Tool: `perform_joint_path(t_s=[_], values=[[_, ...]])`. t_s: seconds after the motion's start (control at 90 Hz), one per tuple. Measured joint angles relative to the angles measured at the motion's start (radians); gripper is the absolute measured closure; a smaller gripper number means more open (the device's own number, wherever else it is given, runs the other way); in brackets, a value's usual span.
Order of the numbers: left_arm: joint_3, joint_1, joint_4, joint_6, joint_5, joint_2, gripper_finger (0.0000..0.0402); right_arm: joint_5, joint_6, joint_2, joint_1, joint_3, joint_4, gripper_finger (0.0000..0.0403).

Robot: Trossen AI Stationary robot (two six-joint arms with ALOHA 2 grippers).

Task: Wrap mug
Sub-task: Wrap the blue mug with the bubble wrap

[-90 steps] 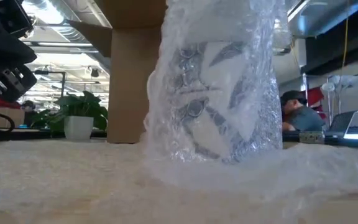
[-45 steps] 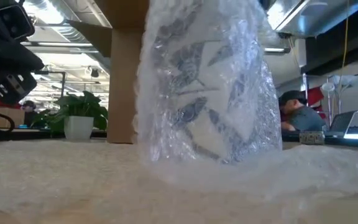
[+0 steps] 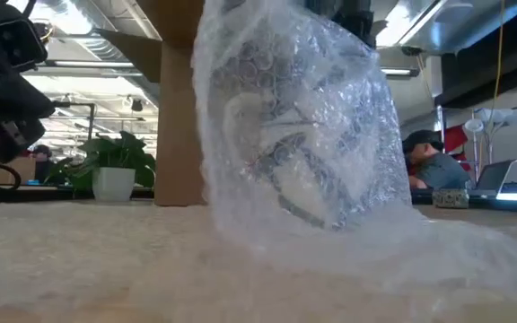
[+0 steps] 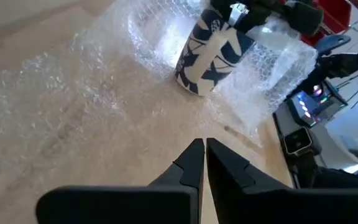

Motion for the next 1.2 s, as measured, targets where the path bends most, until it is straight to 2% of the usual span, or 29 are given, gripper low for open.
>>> perform_joint_path(t_s=[0.178,0.4,0.556,0.744,0.867,1.1,1.2], values=[[0.0,0.0,-0.08,-0.072,-0.012,0.0,0.0402,0.011,0.0,-0.009,0.001,-0.003,0.014,0.0403],[0.0,0.002,-0.265,-0.194,-0.027,0.0,0.0402,0.009,0.0,-0.01,0.001,-0.004,0.025,0.0403],[0.0,0.016,-0.259,-0.228,-0.027,0.0,0.0398,0.008,-0.002,-0.01,0.001,-0.004,0.036,0.0403],[0.0,0.018,-0.181,-0.066,-0.025,0.0,0.0367,0.003,-0.004,-0.01,0.001,-0.004,0.038,0.0403],[0.0,0.031,-0.175,-0.012,-0.016,0.0,0.0337,-0.011,-0.005,-0.01,0.001,-0.004,0.038,0.0403],[0.0,0.138,-0.177,0.114,0.088,0.0,0.0274,-0.023,-0.003,-0.01,0.001,-0.004,0.041,0.0403],[0.0,0.174,-0.175,0.175,0.122,-0.001,0.0261,-0.024,0.018,-0.011,0.001,-0.004,0.042,0.0403]])
